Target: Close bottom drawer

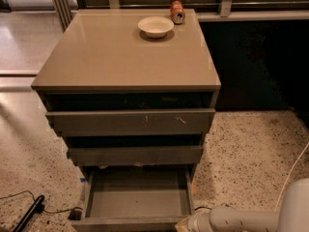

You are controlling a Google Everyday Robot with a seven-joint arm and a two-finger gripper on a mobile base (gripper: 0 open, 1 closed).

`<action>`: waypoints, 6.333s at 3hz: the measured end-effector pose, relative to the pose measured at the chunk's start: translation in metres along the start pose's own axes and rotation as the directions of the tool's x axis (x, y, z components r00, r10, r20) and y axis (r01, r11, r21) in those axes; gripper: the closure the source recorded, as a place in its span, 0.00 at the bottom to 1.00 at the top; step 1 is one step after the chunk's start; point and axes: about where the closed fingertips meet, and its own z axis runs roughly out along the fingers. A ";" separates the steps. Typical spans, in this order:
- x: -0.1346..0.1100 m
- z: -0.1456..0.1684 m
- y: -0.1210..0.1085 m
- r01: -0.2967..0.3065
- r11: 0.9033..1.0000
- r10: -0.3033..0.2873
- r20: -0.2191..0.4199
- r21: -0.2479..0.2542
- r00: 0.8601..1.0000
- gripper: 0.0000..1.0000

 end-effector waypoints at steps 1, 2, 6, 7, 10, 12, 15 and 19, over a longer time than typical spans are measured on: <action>0.000 0.000 0.000 0.000 1.000 0.000 0.000 0.000 1.000 0.36; 0.000 0.000 0.000 0.000 1.000 0.000 0.000 0.000 1.000 0.12; 0.000 0.000 0.000 0.000 1.000 0.000 0.000 0.000 1.000 0.50; 0.000 0.000 0.000 0.000 1.000 0.000 0.000 0.000 1.000 0.73; -0.038 0.037 -0.045 -0.086 0.993 0.071 0.179 0.078 0.981 1.00; -0.038 0.037 -0.045 -0.086 0.993 0.071 0.179 0.078 0.981 0.74; -0.038 0.038 -0.045 -0.086 0.993 0.071 0.179 0.078 0.981 0.04; -0.038 0.038 -0.045 -0.086 0.993 0.071 0.179 0.077 0.981 0.39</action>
Offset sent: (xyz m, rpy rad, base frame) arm 0.0000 0.0000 0.0000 0.0000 0.0000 0.0000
